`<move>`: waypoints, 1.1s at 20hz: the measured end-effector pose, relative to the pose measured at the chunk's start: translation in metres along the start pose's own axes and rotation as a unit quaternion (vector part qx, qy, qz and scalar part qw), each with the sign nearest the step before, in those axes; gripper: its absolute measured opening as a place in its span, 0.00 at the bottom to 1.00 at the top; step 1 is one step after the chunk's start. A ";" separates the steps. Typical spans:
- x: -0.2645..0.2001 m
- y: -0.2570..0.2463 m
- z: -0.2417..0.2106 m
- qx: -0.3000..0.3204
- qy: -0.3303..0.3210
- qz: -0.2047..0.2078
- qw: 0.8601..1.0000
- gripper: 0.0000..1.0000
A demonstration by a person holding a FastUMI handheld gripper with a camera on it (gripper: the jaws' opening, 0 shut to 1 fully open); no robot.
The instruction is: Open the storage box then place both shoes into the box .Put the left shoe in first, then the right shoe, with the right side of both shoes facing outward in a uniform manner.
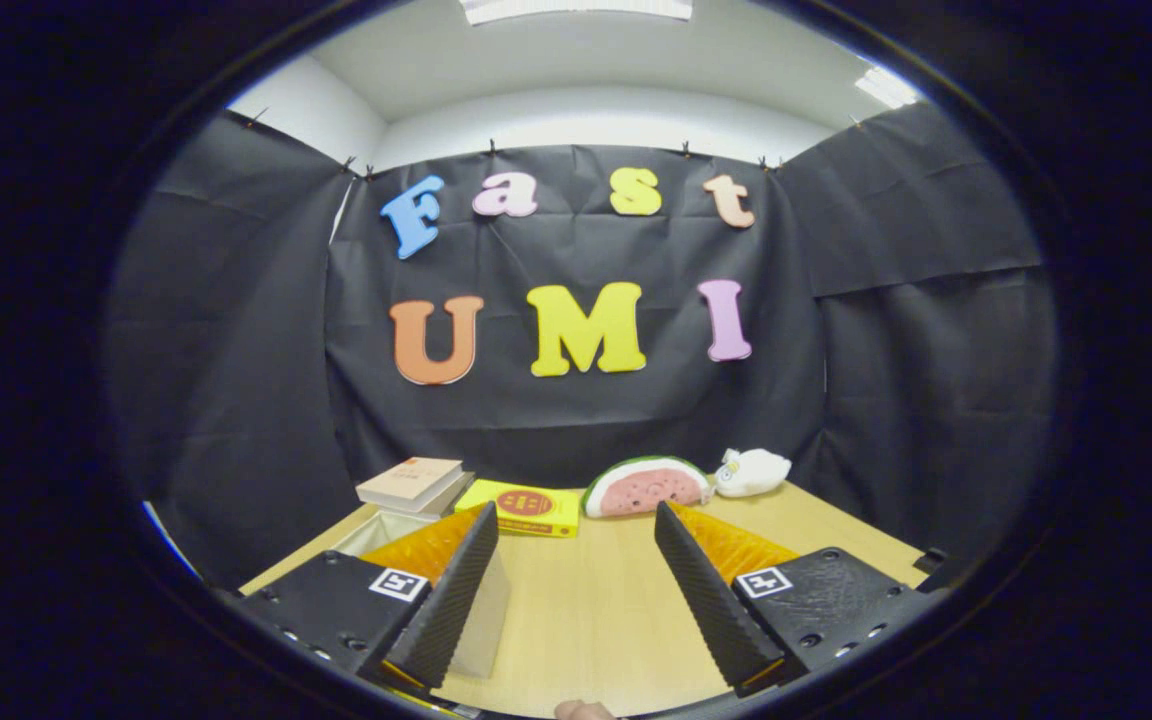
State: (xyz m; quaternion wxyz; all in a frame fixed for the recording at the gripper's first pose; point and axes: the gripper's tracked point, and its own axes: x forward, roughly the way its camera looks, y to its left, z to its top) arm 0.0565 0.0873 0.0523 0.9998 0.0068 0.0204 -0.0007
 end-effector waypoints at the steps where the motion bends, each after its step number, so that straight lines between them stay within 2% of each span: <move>1: -0.006 -0.012 0.002 -0.006 -0.009 -0.012 1.000 0.96; 5: -0.026 -0.037 0.006 -0.013 -0.023 -0.023 0.999 0.96; 12: -0.051 -0.042 0.003 -0.020 -0.050 -0.006 0.999 0.96; 22: -0.054 -0.059 -0.030 -0.031 -0.028 -0.003 0.999 0.96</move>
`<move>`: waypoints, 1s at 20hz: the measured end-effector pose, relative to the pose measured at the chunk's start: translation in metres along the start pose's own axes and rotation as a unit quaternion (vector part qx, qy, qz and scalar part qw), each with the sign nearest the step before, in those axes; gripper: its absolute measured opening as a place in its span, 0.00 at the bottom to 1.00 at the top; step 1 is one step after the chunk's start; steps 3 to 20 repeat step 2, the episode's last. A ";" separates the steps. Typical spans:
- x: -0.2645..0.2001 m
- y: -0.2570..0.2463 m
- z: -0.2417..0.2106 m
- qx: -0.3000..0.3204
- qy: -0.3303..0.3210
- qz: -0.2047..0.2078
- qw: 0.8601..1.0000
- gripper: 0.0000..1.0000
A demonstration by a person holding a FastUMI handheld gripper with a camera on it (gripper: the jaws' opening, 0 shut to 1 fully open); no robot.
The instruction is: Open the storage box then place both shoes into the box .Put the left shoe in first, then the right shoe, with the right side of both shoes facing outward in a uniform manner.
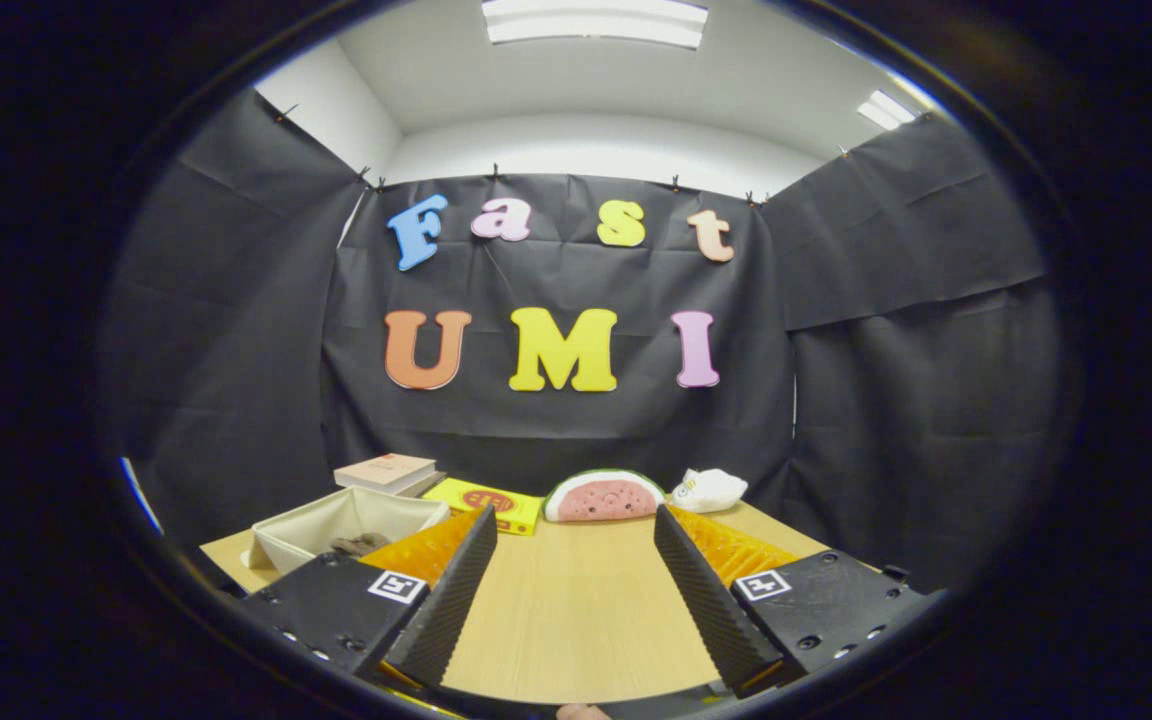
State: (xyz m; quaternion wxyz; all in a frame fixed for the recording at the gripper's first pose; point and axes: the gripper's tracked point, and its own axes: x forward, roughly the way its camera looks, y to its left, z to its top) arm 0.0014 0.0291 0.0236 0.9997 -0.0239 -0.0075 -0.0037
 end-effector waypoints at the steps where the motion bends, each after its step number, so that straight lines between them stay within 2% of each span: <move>1: 0.000 -0.002 -0.003 0.001 0.003 0.000 1.000 0.96; 20: 0.000 -0.003 -0.004 0.003 0.004 0.001 1.000 0.96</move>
